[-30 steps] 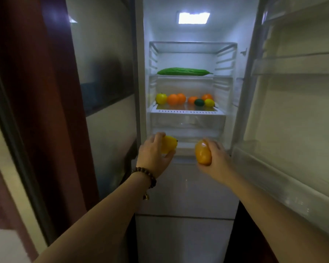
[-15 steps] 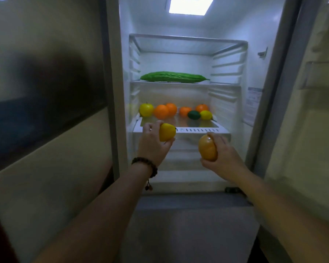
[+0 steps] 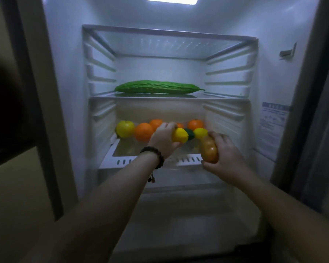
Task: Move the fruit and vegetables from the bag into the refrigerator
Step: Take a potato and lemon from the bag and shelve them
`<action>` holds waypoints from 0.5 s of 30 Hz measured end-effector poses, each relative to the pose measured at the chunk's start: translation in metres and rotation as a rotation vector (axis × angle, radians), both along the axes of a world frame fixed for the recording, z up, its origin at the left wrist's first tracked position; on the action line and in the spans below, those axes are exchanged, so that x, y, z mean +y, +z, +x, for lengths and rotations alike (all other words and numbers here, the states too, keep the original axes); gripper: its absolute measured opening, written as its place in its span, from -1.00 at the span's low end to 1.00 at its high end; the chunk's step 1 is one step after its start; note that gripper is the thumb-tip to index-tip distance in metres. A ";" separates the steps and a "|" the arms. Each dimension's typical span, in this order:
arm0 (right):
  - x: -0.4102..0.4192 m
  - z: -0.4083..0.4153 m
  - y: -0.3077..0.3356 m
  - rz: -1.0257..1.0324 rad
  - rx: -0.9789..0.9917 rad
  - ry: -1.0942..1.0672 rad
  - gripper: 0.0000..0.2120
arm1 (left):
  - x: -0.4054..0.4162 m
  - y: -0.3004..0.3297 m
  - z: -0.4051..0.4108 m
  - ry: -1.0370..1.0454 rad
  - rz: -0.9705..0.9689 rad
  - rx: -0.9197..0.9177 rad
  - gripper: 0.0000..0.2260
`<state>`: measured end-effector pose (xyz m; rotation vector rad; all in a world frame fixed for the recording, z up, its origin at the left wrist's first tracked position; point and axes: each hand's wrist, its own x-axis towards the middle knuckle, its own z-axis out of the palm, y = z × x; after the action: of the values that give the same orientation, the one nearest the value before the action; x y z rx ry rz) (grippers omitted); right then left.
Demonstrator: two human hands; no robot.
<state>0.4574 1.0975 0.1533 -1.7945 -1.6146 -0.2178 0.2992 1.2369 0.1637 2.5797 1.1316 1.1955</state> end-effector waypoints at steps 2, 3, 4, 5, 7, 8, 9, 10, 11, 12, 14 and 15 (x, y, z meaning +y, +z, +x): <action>0.006 0.006 -0.001 -0.027 -0.009 -0.015 -0.14 | 0.020 0.002 0.018 -0.029 -0.025 0.081 -0.54; 0.008 0.008 0.000 -0.034 -0.010 -0.020 -0.14 | 0.028 0.004 0.027 -0.041 -0.041 0.117 -0.55; 0.010 0.010 0.001 -0.038 -0.009 -0.027 -0.14 | 0.036 0.005 0.036 -0.058 -0.057 0.147 -0.53; 0.010 0.012 0.002 -0.038 -0.006 -0.033 -0.14 | 0.043 0.006 0.045 -0.077 -0.077 0.170 -0.51; 0.011 0.015 0.004 -0.035 0.002 -0.043 -0.15 | 0.052 0.005 0.062 -0.116 -0.099 0.201 -0.51; 0.011 0.016 0.004 -0.037 0.001 -0.052 -0.15 | 0.057 0.004 0.069 -0.127 -0.097 0.215 -0.54; 0.011 0.018 0.005 -0.044 -0.002 -0.061 -0.15 | 0.060 0.003 0.076 -0.135 -0.094 0.231 -0.56; 0.011 0.019 0.005 -0.051 -0.006 -0.068 -0.16 | 0.062 0.001 0.082 -0.144 -0.087 0.249 -0.58; 0.011 0.021 0.004 -0.055 -0.011 -0.074 -0.16 | 0.064 -0.001 0.086 -0.151 -0.077 0.266 -0.59; 0.011 0.024 0.005 -0.055 -0.013 -0.082 -0.17 | 0.066 -0.002 0.090 -0.155 -0.066 0.278 -0.59; 0.010 0.028 0.005 -0.056 -0.008 -0.103 -0.18 | 0.070 -0.005 0.094 -0.149 -0.044 0.292 -0.58; 0.009 0.029 0.005 -0.059 -0.002 -0.111 -0.17 | 0.070 -0.006 0.095 -0.146 -0.033 0.297 -0.58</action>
<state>0.4867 1.1062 0.1579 -1.9312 -1.5391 -0.2250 0.3941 1.3070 0.1581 2.8235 0.9749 0.7755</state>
